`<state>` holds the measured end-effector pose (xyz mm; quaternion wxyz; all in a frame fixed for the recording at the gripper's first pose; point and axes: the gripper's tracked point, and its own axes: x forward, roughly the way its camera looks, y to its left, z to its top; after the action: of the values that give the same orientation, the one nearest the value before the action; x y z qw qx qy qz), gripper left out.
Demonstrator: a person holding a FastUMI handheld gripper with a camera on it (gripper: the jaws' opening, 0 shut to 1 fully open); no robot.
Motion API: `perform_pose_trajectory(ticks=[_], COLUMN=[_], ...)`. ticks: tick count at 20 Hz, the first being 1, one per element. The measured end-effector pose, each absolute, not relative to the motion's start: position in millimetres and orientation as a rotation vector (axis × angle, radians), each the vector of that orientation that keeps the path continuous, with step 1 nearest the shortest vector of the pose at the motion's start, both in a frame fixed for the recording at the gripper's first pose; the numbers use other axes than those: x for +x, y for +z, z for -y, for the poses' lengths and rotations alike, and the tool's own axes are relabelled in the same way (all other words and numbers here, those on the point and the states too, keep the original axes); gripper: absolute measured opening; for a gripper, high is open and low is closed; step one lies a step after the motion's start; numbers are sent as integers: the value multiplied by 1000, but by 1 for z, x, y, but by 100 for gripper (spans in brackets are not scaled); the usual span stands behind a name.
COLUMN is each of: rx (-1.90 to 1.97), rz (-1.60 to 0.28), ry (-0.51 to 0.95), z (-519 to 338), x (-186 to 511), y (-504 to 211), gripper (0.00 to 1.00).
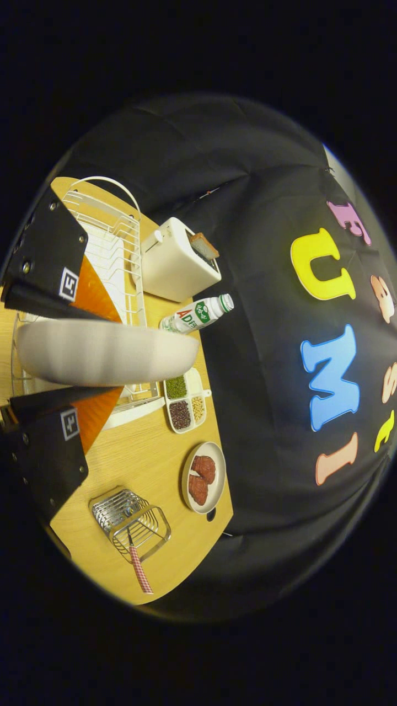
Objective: Take the plate from the dish rack, then take the spoon from the basket and place it into the plate.
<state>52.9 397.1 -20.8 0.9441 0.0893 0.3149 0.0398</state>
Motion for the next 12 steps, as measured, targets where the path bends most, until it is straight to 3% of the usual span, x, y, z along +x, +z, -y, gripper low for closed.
perform_pose_trajectory(ticks=[3,12], rx=[129,-125], rz=[-688,-738], ry=[-2,-185], z=[-383,-380], x=[55,51], y=[-31,-18], gripper=[41,31])
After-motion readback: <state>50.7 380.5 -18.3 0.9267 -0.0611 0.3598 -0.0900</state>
